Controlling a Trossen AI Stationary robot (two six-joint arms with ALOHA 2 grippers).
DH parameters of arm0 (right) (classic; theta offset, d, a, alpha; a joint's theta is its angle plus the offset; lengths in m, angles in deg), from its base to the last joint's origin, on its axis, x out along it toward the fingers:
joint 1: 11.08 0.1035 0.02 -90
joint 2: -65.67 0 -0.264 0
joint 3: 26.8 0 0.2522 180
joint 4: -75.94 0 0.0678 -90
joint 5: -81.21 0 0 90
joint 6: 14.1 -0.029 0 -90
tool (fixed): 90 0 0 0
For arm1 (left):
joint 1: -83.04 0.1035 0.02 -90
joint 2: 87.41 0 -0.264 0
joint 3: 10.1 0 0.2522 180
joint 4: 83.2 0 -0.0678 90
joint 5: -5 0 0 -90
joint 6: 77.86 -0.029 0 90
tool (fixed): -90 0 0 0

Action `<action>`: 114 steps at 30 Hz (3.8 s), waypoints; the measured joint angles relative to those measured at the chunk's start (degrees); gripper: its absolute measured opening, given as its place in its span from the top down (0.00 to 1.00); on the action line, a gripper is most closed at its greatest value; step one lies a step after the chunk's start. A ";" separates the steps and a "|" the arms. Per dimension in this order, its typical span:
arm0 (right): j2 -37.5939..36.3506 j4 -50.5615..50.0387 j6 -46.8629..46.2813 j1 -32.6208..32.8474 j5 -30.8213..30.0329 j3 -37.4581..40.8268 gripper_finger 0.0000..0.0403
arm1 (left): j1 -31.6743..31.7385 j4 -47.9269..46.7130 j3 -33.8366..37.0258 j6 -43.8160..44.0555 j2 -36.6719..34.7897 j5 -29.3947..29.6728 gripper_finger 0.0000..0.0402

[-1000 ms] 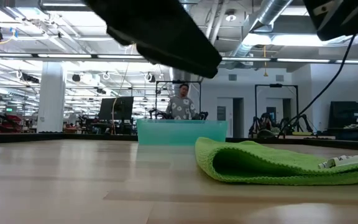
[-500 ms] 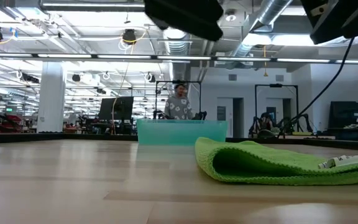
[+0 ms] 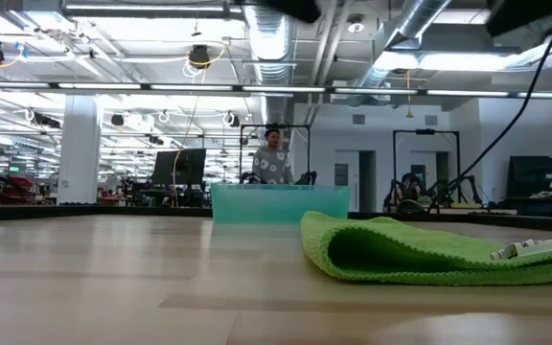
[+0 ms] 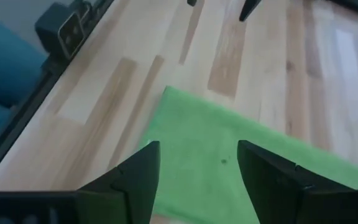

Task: Roll microfiber towels into tight, uniform cylinder then place into a basket
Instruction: Roll the green microfiber cloth

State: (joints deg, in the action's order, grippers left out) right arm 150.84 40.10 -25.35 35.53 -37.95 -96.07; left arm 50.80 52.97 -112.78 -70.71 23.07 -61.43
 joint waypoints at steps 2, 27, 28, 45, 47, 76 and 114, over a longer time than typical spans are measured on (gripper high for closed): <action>0.32 -1.51 -1.23 0.47 1.04 0.00 0.41 | -0.47 -0.18 1.11 -0.04 0.61 0.92 0.49; 15.03 2.08 -2.81 0.01 8.90 -0.42 0.41 | 3.49 11.78 3.60 -1.33 8.80 -11.31 0.49; 15.29 2.86 -2.56 -0.29 9.88 -0.42 0.41 | 3.41 13.11 3.59 -2.15 8.88 -11.43 0.49; 18.34 3.81 -1.20 -5.14 18.68 -0.35 0.43 | 6.30 14.03 3.58 -1.68 13.34 -18.00 0.49; 18.34 3.01 -2.21 -5.25 18.73 -0.35 0.47 | 6.51 14.02 3.58 -1.32 13.35 -18.80 0.49; 18.27 2.82 -2.31 -5.46 18.89 -0.35 0.96 | 6.90 14.53 3.60 1.44 13.37 -20.12 0.99; 9.57 -2.26 -9.57 2.07 14.46 -10.15 0.99 | -5.66 -26.86 -27.55 4.92 13.26 13.78 1.00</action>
State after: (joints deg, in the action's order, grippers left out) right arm 160.41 37.83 -34.92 37.60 -23.50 -106.22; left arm 45.13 26.11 -140.32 -65.80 36.33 -47.65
